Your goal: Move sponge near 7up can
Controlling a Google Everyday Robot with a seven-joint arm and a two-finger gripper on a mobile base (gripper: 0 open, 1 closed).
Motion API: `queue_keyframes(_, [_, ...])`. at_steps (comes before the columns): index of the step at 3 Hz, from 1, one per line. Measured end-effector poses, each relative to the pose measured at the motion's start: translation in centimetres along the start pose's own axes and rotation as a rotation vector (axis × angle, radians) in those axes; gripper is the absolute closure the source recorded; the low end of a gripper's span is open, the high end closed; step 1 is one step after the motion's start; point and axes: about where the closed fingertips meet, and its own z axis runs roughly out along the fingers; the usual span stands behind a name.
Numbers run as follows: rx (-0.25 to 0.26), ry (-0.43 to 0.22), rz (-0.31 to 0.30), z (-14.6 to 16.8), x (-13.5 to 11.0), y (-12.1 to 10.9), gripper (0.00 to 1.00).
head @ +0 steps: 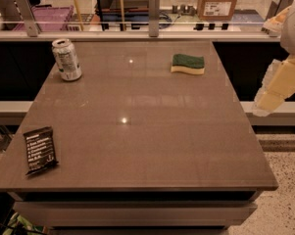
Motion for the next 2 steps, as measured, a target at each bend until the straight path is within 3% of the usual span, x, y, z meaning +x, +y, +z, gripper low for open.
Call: queue_keyframes(2, [0.027, 0.013, -0.009, 2.5, -1.0, -4.5, 0.0])
